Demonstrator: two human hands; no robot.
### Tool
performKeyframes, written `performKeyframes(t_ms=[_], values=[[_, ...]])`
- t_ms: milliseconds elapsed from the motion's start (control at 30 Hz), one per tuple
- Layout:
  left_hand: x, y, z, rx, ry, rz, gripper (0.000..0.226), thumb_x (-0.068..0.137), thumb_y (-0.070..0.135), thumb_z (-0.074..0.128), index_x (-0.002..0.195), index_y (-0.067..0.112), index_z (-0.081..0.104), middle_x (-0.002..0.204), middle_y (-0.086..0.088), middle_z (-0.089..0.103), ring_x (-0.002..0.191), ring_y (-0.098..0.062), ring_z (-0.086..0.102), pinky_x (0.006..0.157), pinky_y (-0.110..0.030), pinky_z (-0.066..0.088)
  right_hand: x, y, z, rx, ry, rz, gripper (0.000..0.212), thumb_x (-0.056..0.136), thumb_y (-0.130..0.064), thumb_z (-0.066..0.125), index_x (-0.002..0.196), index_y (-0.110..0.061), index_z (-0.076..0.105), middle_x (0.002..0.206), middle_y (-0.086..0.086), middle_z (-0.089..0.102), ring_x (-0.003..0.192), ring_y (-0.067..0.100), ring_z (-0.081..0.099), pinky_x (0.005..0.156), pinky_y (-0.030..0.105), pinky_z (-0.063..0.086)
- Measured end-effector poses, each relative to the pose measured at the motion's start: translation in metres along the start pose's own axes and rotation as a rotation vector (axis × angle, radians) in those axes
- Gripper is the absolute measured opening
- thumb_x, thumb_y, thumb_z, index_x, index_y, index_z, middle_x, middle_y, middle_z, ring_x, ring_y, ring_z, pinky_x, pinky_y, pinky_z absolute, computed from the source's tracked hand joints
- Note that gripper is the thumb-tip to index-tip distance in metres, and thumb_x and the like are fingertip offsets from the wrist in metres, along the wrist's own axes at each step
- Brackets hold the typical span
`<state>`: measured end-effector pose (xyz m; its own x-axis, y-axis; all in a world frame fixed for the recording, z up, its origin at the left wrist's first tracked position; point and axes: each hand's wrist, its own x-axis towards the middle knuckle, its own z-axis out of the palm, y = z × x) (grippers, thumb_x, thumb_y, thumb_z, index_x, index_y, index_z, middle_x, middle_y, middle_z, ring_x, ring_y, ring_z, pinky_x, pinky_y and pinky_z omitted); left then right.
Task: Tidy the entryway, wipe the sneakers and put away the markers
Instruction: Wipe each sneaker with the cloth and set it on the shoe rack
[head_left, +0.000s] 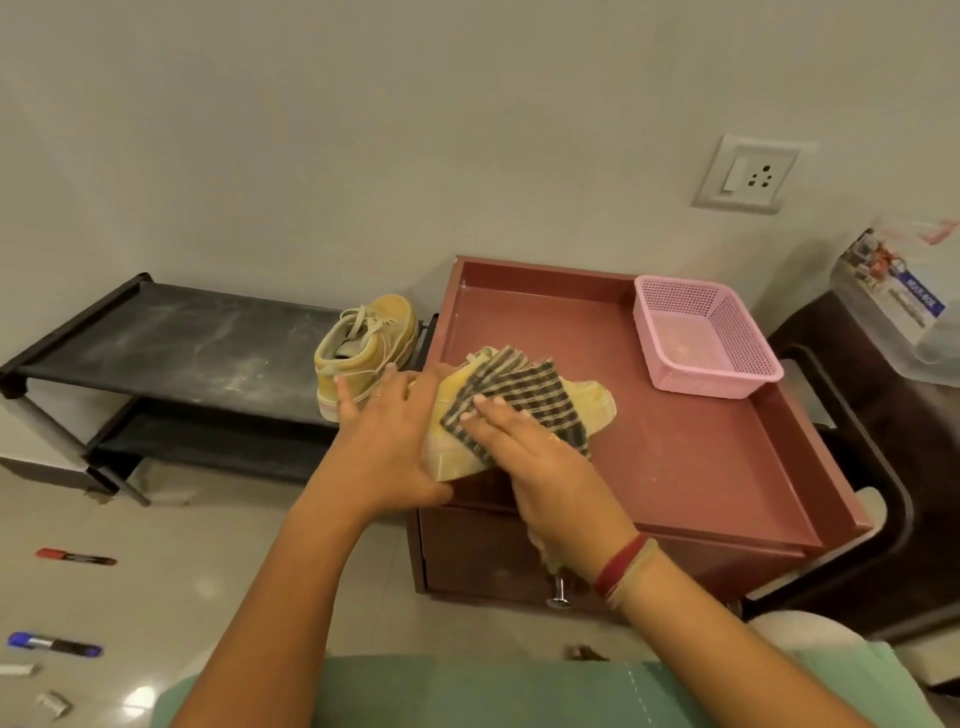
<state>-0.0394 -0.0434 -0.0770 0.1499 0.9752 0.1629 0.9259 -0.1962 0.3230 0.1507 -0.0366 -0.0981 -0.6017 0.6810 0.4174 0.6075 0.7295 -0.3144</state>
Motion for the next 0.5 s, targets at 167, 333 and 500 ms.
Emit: performKeyframes(t_ms=[167, 333, 500], values=[[0.001, -0.004, 0.0, 0.049, 0.002, -0.036, 0.11, 0.058, 0.07, 0.07, 0.145, 0.028, 0.018, 0.149, 0.005, 0.029, 0.146, -0.024, 0.008, 0.108, -0.065, -0.008, 0.015, 0.026, -0.008, 0.042, 0.079, 0.249, 0.057, 0.08, 0.001, 0.031, 0.132, -0.012, 0.051, 0.139, 0.009, 0.048, 0.13, 0.024, 0.044, 0.114, 0.035, 0.023], [0.001, -0.009, 0.002, 0.014, 0.028, -0.019, 0.104, 0.06, 0.062, 0.071, 0.145, 0.026, 0.022, 0.148, 0.006, 0.034, 0.147, -0.024, 0.005, 0.109, -0.065, -0.011, 0.007, -0.001, 0.0, -0.008, -0.001, -0.032, 0.056, 0.076, 0.003, 0.037, 0.127, -0.011, 0.055, 0.133, 0.01, 0.055, 0.125, 0.019, 0.048, 0.11, 0.039, 0.024], [0.005, -0.007, 0.001, -0.055, 0.05, -0.037, 0.105, 0.052, 0.068, 0.068, 0.141, 0.029, 0.029, 0.143, 0.006, 0.041, 0.146, -0.023, 0.011, 0.11, -0.064, -0.012, 0.018, 0.024, -0.014, -0.019, 0.089, 0.231, 0.056, 0.079, 0.005, 0.037, 0.13, -0.012, 0.053, 0.134, 0.011, 0.054, 0.123, 0.026, 0.051, 0.11, 0.046, 0.033]])
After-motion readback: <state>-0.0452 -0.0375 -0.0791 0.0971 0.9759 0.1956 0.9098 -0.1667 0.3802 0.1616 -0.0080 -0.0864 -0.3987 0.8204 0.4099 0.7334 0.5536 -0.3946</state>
